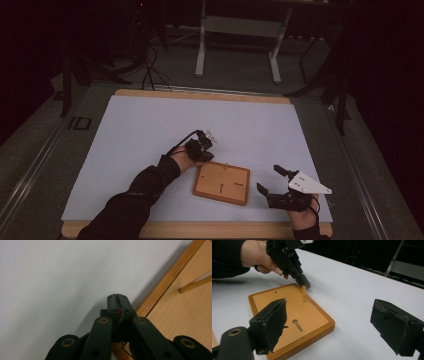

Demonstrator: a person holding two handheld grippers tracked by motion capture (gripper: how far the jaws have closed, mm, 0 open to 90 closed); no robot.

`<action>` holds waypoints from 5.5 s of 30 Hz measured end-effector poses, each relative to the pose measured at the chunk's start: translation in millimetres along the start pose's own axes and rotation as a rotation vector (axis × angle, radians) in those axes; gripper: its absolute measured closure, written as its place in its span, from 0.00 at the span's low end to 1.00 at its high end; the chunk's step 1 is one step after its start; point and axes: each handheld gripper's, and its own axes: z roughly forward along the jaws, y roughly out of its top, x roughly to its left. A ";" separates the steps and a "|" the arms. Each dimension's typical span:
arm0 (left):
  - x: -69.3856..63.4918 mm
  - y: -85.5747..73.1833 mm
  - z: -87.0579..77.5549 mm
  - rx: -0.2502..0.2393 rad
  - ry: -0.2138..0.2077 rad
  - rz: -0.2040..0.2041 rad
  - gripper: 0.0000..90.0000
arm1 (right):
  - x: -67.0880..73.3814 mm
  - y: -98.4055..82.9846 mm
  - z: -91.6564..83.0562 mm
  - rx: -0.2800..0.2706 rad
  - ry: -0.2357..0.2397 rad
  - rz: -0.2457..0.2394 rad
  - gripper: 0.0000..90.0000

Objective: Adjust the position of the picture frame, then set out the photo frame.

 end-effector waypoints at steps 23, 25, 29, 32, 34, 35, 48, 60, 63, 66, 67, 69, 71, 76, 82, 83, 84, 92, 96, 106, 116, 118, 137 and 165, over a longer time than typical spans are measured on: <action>-12.6 -22.8 -13.6 0.019 0.006 -0.007 1.00 | 1.2 -0.6 6.1 0.018 0.006 0.002 0.15; -12.0 -23.1 -13.7 0.018 0.000 -0.009 1.00 | 1.2 -0.5 6.3 0.018 0.006 -0.001 0.15; -12.0 -24.5 -12.0 0.021 0.022 -0.002 1.00 | 1.4 -0.7 6.5 0.018 0.007 -0.002 0.15; -11.9 -26.9 -13.4 0.004 0.016 -0.015 1.00 | 0.7 -1.3 6.3 0.018 0.008 0.003 0.15; -10.6 -28.4 -16.2 0.001 0.013 -0.017 1.00 | -0.5 -1.9 6.3 0.016 0.011 0.010 0.16; -10.2 -29.3 -17.9 -0.007 0.015 -0.023 1.00 | -1.2 -2.1 6.3 0.015 0.016 0.018 0.16; -8.9 -40.1 -57.9 -0.108 0.001 -0.029 0.96 | 1.7 -1.1 7.3 -0.008 0.037 0.005 0.15; -30.5 -43.8 -81.8 -0.200 -0.059 0.008 0.92 | 0.4 0.3 6.0 -0.007 0.015 -0.039 0.15; -39.4 -42.8 -81.8 -0.229 -0.079 0.020 0.88 | 2.3 0.7 6.8 -0.011 0.031 -0.051 0.15; -47.7 -40.8 -79.1 -0.239 -0.096 0.046 0.82 | 3.2 1.4 7.0 -0.013 0.043 -0.045 0.15; -49.3 -40.2 -78.1 -0.242 -0.109 0.053 0.78 | 3.2 1.4 7.0 -0.008 0.044 -0.042 0.15; -51.1 -39.9 -76.4 -0.253 -0.123 0.060 0.75 | 2.7 1.0 7.1 -0.001 0.046 -0.030 0.15; -51.4 -39.5 -75.2 -0.251 -0.114 0.059 0.72 | 2.7 1.2 6.8 -0.001 0.044 -0.029 0.15; -54.4 -38.2 -67.4 -0.290 -0.121 0.059 0.66 | 6.9 4.7 5.9 -0.004 0.044 -0.050 0.15; -57.8 -33.6 -57.4 -0.285 -0.123 0.086 0.66 | 11.6 6.7 6.6 0.001 0.054 -0.075 0.14; -57.5 -32.8 -55.2 -0.283 -0.130 0.088 0.66 | 11.5 6.6 6.5 -0.001 0.057 -0.075 0.14; -57.8 -31.9 -52.7 -0.282 -0.134 0.092 0.66 | 11.1 6.5 6.4 -0.002 0.060 -0.072 0.13; -57.8 -24.0 -34.3 -0.261 -0.095 0.095 0.68 | 9.8 4.4 7.8 0.014 0.049 -0.073 0.12; -54.0 -21.4 -28.1 -0.254 -0.096 0.093 0.73 | 9.0 4.1 7.8 0.018 0.066 -0.056 0.12; -50.3 -18.9 -17.4 -0.266 -0.102 0.095 0.83 | 16.6 4.0 10.7 0.010 0.088 -0.042 0.11; -52.3 -13.5 -14.1 -0.250 -0.111 0.124 0.92 | 21.2 0.5 17.0 0.064 0.126 -0.049 0.11; -51.9 -12.0 -14.2 -0.241 -0.115 0.129 0.93 | 24.3 -0.2 19.2 0.084 0.126 -0.068 0.10; -27.0 1.6 -10.8 -0.163 -0.274 0.100 0.93 | 92.0 -0.5 12.5 0.306 0.049 -0.588 0.28; -21.3 4.9 -8.6 -0.143 -0.316 0.088 0.93 | 111.2 -49.0 31.1 0.362 -0.199 -1.266 0.74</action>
